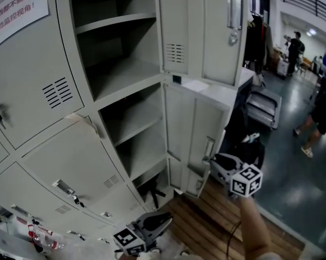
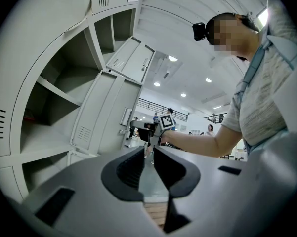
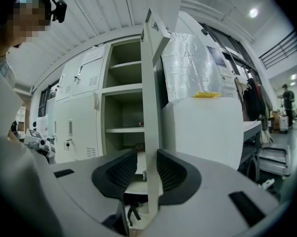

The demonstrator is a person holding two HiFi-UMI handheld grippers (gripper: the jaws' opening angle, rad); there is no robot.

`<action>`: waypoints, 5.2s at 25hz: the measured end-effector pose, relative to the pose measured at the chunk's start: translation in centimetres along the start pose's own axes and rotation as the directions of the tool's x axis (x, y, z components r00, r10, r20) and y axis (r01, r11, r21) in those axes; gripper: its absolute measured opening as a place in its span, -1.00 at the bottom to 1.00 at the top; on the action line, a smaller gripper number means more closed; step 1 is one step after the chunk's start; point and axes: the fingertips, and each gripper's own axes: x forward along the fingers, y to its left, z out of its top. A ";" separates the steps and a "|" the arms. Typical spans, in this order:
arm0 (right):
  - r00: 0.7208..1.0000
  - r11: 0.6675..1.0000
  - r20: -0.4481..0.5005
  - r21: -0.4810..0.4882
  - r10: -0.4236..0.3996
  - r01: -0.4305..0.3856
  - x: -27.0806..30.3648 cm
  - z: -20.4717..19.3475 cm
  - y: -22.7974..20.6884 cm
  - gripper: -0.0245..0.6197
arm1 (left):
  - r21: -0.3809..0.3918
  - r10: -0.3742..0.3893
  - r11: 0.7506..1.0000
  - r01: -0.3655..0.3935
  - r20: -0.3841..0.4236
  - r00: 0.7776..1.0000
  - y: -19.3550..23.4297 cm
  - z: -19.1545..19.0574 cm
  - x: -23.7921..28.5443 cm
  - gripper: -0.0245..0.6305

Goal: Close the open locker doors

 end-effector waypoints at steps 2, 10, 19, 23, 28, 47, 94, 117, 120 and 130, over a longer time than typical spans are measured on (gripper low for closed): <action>1.000 1.000 -0.002 0.013 -0.005 0.005 -0.1 0.1 -0.1 -0.60 | -0.030 0.010 1.000 -0.009 0.019 1.000 -0.3 0.9 0.1 -0.78; 1.000 0.999 0.005 0.022 0.023 -0.024 -0.2 -0.1 1.3 -0.60 | -0.045 0.002 0.999 -0.001 0.021 1.000 -0.6 0.9 -0.3 -0.78; 0.996 0.996 0.021 -0.031 0.082 -0.082 -0.1 -0.1 5.5 -0.61 | -0.052 0.001 0.999 0.001 0.033 0.999 -0.1 0.8 -1.0 -0.78; 0.994 0.995 0.029 -0.020 0.103 -0.103 0.1 -0.1 7.0 -0.61 | -0.058 0.005 0.998 -0.002 0.035 0.999 0.1 0.9 -1.2 -0.78; 0.991 0.989 0.007 -0.060 0.136 -0.135 0.6 -0.2 9.5 -0.61 | -0.052 0.009 0.999 -0.007 0.037 0.999 0.5 0.8 -1.8 -0.78; 0.951 0.952 0.033 -0.027 0.306 -0.305 6.2 0.8 20.2 -0.61 | -0.030 0.057 0.998 -0.056 0.026 0.998 3.4 0.1 -5.6 -0.78; 0.948 0.944 0.026 -0.107 0.316 -0.312 17.1 4.6 24.4 -0.57 | -0.062 0.131 0.990 -0.127 0.073 0.989 9.0 1.5 -11.1 -0.78; 0.959 0.957 0.046 -0.099 0.279 -0.274 23.0 5.3 25.3 -0.58 | -0.054 0.169 0.985 -0.165 0.068 0.983 11.6 1.6 -10.8 -0.78; 0.962 0.959 0.046 -0.098 0.271 -0.265 23.5 5.3 25.2 -0.58 | -0.048 0.161 0.986 -0.158 0.068 0.985 11.9 1.6 -10.2 -0.78; 0.946 0.942 0.035 -0.108 0.323 -0.318 24.5 5.5 25.3 -0.58 | -0.050 0.131 0.990 -0.129 0.053 0.990 11.9 0.7 -9.3 -0.78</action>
